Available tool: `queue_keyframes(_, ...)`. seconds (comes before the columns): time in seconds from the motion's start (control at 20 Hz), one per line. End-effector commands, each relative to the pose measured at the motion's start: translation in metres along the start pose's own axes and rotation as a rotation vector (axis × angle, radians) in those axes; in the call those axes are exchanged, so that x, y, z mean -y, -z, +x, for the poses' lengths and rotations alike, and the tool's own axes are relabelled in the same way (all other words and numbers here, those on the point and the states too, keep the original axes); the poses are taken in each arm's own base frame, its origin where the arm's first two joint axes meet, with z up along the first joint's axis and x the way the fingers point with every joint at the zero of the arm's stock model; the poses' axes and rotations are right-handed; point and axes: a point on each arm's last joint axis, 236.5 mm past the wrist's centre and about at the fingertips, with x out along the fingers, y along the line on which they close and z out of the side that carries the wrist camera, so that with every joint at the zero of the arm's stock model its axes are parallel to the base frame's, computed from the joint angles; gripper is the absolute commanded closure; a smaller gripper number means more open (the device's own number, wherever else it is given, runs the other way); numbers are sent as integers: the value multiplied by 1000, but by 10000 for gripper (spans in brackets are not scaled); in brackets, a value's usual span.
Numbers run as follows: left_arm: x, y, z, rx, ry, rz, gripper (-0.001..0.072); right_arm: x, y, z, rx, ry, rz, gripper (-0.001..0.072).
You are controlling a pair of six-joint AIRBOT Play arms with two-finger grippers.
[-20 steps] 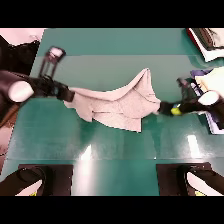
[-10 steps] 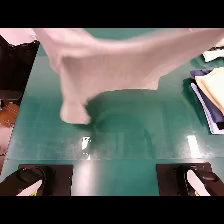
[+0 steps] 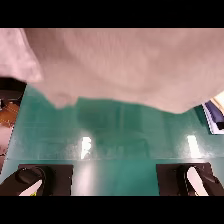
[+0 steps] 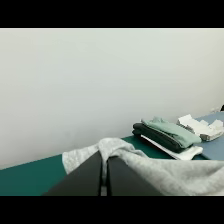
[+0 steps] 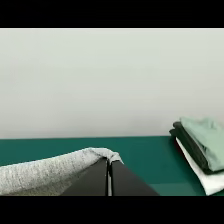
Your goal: Fold the shirts.
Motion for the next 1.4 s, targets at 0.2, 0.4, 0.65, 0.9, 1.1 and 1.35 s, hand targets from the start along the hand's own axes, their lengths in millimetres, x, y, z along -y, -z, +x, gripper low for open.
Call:
queue_keyframes(0.2,-52,174,48,-539,-157,39,682,51,121,68,-570,12,207,701)
queue_keyframes(0.4,-81,332,77,-949,-196,86,682,65,251,117,-991,-9,293,702)
queue_keyframes(0.65,-99,487,106,-1210,-173,118,682,51,384,173,-1257,29,144,701)
queue_keyframes(0.9,-141,543,138,-1209,-267,65,681,22,443,231,-1205,-23,108,700)
queue_keyframes(1.1,-192,531,137,-1146,-416,-50,447,15,433,265,-1066,-37,117,694)
queue_keyframes(1.35,-221,514,94,-1275,-505,-98,94,19,397,261,-1059,-40,111,261)
